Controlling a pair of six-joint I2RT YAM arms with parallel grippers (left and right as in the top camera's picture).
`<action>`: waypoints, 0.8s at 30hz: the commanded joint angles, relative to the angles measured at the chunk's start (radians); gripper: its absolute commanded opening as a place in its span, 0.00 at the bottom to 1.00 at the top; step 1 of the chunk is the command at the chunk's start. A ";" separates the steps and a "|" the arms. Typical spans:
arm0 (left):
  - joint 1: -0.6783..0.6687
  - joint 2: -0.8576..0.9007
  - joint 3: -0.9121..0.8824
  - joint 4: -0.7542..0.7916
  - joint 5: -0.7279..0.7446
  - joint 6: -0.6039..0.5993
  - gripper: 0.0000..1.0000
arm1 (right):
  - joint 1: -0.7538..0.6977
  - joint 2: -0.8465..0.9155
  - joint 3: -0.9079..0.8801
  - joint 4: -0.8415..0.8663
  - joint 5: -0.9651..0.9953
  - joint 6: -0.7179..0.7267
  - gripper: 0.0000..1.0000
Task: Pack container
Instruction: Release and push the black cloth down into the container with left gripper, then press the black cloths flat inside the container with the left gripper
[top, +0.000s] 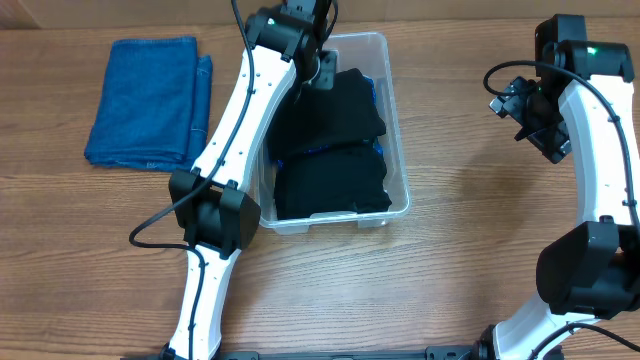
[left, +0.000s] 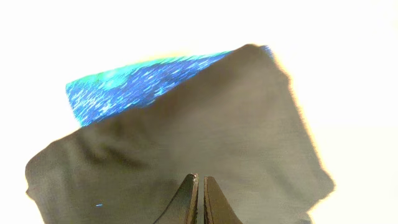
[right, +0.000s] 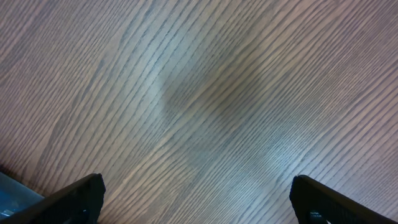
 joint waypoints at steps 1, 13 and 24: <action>-0.065 0.007 0.034 0.006 0.058 -0.022 0.07 | -0.003 -0.020 -0.001 0.004 0.013 0.005 1.00; -0.093 0.015 -0.332 0.320 -0.005 -0.108 0.10 | -0.003 -0.020 -0.001 0.004 0.013 0.005 1.00; -0.091 -0.021 -0.003 0.065 -0.006 -0.026 0.09 | -0.003 -0.020 -0.001 0.004 0.013 0.005 1.00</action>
